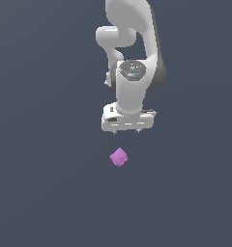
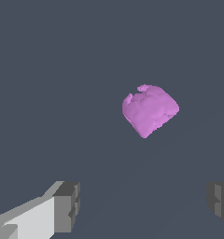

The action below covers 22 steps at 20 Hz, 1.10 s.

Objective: Pick up the object and move it to a goal position.

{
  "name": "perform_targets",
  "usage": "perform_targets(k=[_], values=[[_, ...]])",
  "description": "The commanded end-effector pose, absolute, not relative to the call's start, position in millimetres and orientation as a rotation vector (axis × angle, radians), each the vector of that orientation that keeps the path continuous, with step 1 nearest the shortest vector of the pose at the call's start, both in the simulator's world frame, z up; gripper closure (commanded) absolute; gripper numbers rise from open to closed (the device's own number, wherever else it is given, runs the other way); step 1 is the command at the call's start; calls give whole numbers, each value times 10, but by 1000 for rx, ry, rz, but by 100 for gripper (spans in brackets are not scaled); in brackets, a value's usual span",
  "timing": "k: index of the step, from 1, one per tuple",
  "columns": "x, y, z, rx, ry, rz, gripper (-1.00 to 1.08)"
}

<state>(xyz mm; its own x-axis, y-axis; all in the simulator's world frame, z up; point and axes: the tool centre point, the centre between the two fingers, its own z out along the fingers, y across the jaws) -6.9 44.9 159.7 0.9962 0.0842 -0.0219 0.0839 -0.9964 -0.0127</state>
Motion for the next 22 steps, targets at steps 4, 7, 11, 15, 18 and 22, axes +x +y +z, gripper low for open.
perform_targets(k=[4, 7, 11, 15, 18, 22], values=[[-55, 505, 1620, -3124, -140, 28, -92], [-40, 500, 1607, -3124, -162, 27, -92], [-1, 483, 1571, -3122, -221, 26, -92], [58, 454, 1513, -3116, -312, 23, -92], [114, 426, 1455, -3108, -400, 21, -92], [206, 377, 1356, -3088, -547, 17, -92]])
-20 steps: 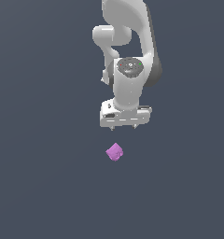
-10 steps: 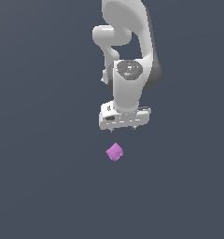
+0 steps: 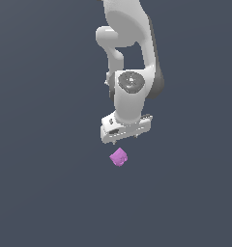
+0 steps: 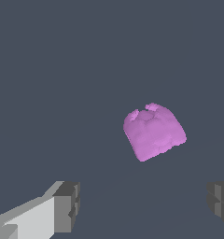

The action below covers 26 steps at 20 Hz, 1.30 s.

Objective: Pick up the object and move it to a goal position.

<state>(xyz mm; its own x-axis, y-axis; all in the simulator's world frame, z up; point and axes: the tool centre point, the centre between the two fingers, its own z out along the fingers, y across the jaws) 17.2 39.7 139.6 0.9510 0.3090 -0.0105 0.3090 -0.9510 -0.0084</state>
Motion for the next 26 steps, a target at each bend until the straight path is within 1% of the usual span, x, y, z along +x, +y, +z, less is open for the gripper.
perform_targets(k=[1, 14, 26], values=[[231, 363, 1328, -3081, -588, 16, -92], [489, 200, 1000, -2968, -1029, 4, -92], [550, 152, 907, -2927, -1140, 1, -92]])
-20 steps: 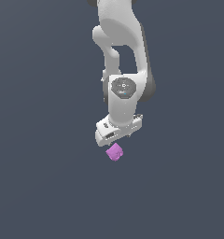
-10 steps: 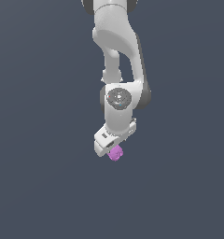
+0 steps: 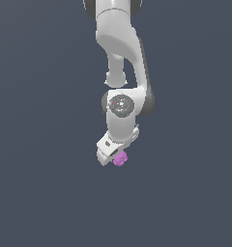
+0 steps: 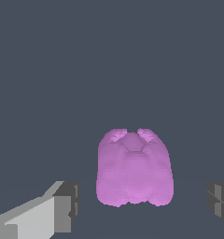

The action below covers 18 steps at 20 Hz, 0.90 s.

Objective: Pick up the object and move it to a goal position.

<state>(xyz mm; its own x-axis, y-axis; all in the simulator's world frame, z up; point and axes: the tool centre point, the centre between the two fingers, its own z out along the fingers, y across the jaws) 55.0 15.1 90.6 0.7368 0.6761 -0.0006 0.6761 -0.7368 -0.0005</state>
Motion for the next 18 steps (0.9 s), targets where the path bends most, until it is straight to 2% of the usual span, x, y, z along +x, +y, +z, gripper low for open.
perform_targets(k=[1, 13, 18], values=[[550, 152, 903, -2927, -1140, 1, -92], [540, 151, 441, -2925, -1147, 0, -92], [554, 154, 404, -2925, -1148, 0, -92]])
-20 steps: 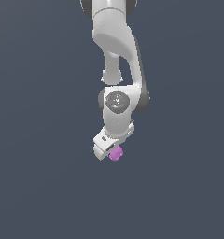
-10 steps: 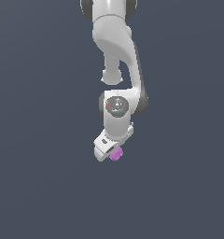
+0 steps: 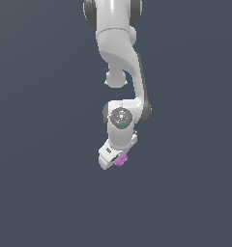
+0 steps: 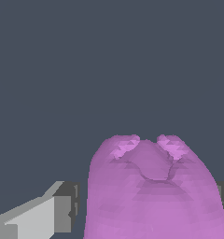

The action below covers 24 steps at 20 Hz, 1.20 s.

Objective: Pick up the object and move it to a goal position.

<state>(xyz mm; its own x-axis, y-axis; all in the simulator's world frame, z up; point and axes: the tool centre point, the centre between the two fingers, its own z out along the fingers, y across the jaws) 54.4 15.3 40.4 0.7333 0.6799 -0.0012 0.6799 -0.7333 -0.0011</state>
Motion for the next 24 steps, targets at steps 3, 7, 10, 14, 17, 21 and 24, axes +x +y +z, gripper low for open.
perform_targets(k=[3, 7, 10, 14, 17, 21, 24], values=[[554, 154, 404, -2925, -1148, 0, 108], [554, 154, 404, -2925, -1148, 0, 108], [554, 154, 404, -2925, -1148, 0, 108], [552, 148, 431, -2925, -1148, 0, 108], [548, 131, 511, -2925, -1148, 0, 108], [539, 88, 707, -2925, -1148, 0, 108], [528, 41, 926, -2925, -1148, 0, 108]])
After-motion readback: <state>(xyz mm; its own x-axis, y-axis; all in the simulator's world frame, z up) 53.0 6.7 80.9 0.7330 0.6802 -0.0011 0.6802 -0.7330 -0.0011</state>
